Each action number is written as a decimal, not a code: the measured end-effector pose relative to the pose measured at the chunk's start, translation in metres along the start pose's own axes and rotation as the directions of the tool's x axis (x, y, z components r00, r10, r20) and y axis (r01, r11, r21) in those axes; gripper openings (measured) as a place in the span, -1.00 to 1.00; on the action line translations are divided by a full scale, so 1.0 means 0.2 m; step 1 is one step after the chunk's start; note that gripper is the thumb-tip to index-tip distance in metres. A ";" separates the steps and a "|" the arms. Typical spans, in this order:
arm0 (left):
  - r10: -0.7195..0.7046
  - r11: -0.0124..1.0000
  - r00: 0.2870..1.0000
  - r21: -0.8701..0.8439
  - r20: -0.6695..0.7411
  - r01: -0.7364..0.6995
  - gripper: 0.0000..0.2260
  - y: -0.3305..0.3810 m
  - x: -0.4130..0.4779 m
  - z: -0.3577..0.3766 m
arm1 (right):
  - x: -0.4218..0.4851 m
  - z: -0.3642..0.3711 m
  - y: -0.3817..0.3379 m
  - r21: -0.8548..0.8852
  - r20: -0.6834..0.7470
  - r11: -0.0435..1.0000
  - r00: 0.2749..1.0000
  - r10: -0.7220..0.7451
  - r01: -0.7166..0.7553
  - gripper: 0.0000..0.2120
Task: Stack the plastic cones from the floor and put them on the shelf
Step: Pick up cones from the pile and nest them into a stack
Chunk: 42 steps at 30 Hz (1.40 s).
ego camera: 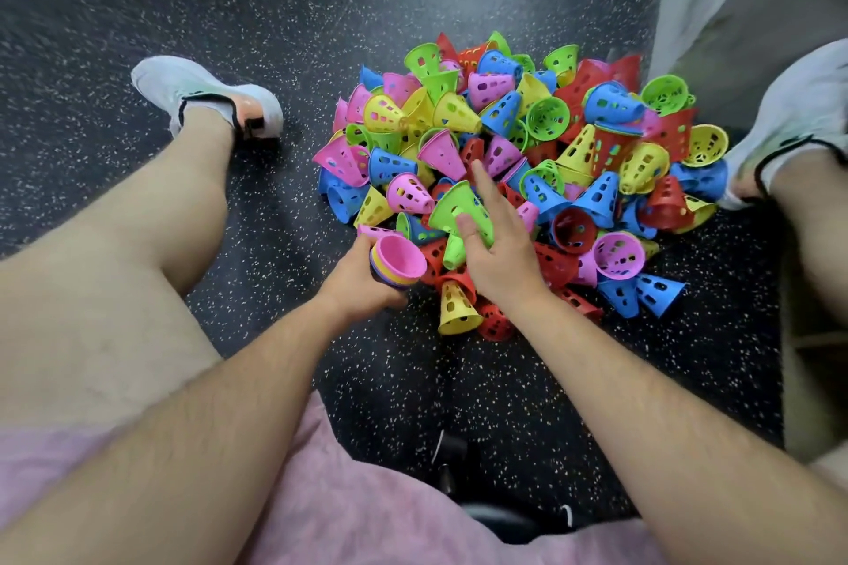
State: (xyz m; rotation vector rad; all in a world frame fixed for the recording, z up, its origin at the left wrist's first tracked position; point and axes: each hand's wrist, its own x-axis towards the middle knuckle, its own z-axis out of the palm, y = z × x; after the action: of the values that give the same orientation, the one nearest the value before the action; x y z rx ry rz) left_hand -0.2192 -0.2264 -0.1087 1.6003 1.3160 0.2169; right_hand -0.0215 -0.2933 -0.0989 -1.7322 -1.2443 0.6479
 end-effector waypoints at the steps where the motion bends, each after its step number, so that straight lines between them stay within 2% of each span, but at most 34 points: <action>1: 0.019 1.000 1.000 0.007 0.009 -0.020 -0.40 0.01 0.00 0.02 | -0.01 0.01 -0.01 -0.035 0.049 0.997 0.996 -0.068 0.070 -0.45; 4: 0.079 0.997 0.996 -0.010 0.033 -0.079 -0.53 0.05 0.01 0.06 | -0.05 0.08 0.01 -0.190 0.200 0.957 0.963 -0.182 0.220 -0.47; 7: 0.069 0.997 0.996 -0.027 0.049 -0.068 -0.52 0.03 0.01 0.09 | -0.07 0.08 0.02 -0.205 0.250 0.960 0.959 -0.134 0.188 -0.52; 9: 0.061 0.998 0.997 -0.031 0.055 -0.059 -0.42 0.01 0.02 0.09 | -0.07 0.06 0.01 -0.148 0.205 0.973 0.968 -0.146 0.178 -0.62; 12: 0.056 0.998 0.996 -0.036 0.073 -0.054 -0.35 0.00 0.03 0.10 | -0.06 0.04 0.00 -0.093 -0.005 0.979 0.984 -0.180 0.179 -0.74; 14: 0.065 0.997 0.994 -0.049 0.088 -0.061 -0.35 0.01 0.03 0.12 | -0.06 0.05 0.01 -0.095 -0.085 0.980 0.979 -0.184 0.176 -0.79; 16: 0.074 0.994 0.993 -0.084 0.088 -0.067 -0.40 0.01 0.04 0.13 | -0.09 0.08 0.04 -0.156 -0.049 0.958 0.966 -0.252 0.242 -0.83; 18: 0.056 0.992 0.996 -0.118 0.072 -0.047 -0.40 -0.01 0.05 0.15 | -0.14 0.09 0.07 -0.163 0.065 0.935 0.949 -0.308 0.315 -0.81; 20: 0.027 0.995 0.998 -0.094 0.055 -0.022 -0.33 -0.02 0.05 0.15 | -0.18 0.09 0.10 -0.126 0.119 0.952 0.956 -0.266 0.281 -0.79; 23: -0.021 1.000 0.995 0.020 0.100 0.019 -0.30 -0.07 0.04 0.16 | -0.22 0.06 0.18 -0.154 0.063 0.979 0.990 -0.129 0.137 -0.89; 24: -0.033 0.999 0.993 0.044 0.114 0.028 -0.31 -0.09 0.04 0.17 | -0.23 0.05 0.21 -0.231 0.078 0.966 0.992 -0.102 0.118 -0.93; 26: -0.041 0.997 0.990 0.064 0.136 0.032 -0.33 -0.11 0.04 0.18 | -0.27 0.03 0.28 -0.421 0.227 0.898 0.973 -0.031 0.127 -0.90; 28: -0.043 0.996 0.987 0.082 0.153 0.031 -0.32 -0.12 0.04 0.19 | -0.31 0.04 0.33 -0.564 0.366 0.806 0.929 0.050 0.179 -0.72; 29: -0.045 0.995 0.986 0.091 0.158 0.031 -0.31 -0.12 0.04 0.19 | -0.32 0.05 0.35 -0.611 0.389 0.770 0.917 0.088 0.185 -0.64; 31: -0.049 0.994 0.985 0.102 0.163 0.033 -0.31 -0.11 0.04 0.20 | -0.32 0.08 0.36 -0.659 0.376 0.725 0.923 0.086 0.201 -0.62; 36: -0.032 0.994 0.987 0.107 0.154 0.016 -0.29 -0.13 0.05 0.20 | -0.25 0.12 0.38 -0.679 0.307 0.690 0.951 -0.043 0.251 -0.86; 38: -0.046 0.994 0.988 0.102 0.149 0.031 -0.30 -0.14 0.05 0.20 | -0.22 0.09 0.34 -0.634 0.194 0.763 0.981 -0.001 0.126 -0.85; 40: -0.053 0.994 0.990 0.107 0.134 0.039 -0.31 -0.15 0.05 0.19 | -0.20 0.03 0.32 -0.496 0.037 0.867 0.997 0.074 -0.046 -0.81; 42: -0.055 0.993 0.990 0.110 0.130 0.041 -0.32 -0.15 0.05 0.18 | -0.17 -0.03 0.28 -0.339 -0.063 0.930 0.990 0.129 -0.143 -0.83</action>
State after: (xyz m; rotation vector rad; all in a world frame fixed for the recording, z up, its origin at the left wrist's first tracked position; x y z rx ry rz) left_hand -0.2099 -0.2423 -0.1531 1.6417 1.2797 0.0100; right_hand -0.0025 -0.3327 -0.1476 -2.1251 -1.2737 0.4921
